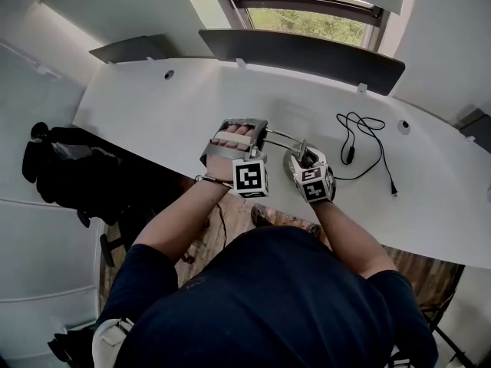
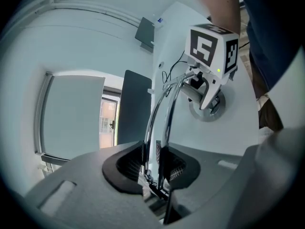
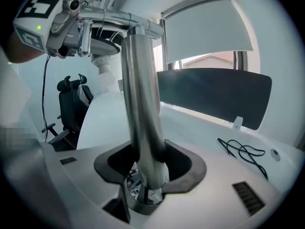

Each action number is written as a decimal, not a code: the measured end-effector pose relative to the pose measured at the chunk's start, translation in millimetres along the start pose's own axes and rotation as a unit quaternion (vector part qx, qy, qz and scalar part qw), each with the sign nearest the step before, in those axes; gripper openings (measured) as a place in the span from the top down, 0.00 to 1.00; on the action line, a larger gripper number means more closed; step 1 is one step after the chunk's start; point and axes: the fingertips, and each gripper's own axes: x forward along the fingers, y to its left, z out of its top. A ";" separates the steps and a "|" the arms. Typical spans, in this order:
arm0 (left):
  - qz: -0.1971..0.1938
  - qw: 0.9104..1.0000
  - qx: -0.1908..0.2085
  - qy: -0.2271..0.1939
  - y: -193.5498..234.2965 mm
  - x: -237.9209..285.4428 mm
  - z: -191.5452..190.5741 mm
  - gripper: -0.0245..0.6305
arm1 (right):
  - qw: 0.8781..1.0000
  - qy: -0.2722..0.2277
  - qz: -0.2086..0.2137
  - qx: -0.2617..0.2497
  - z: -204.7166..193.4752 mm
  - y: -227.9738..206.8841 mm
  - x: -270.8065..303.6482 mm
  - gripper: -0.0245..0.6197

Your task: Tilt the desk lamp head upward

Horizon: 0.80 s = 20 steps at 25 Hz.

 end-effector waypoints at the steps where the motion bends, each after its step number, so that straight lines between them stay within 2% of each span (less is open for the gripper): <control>1: 0.001 1.000 0.000 -0.001 3.4 -1.8 2.5 0.84 | 1.000 -0.001 0.000 0.001 0.1 0.0 0.2 0.68; 13: -0.022 0.998 0.055 0.032 11.2 -7.5 12.6 0.83 | 1.000 -0.002 -0.007 0.007 -1.1 -1.2 3.8 0.69; 20: -0.042 0.992 0.100 0.063 12.5 -15.1 15.4 0.83 | 1.000 -0.003 -0.014 0.010 -0.6 0.9 2.9 0.69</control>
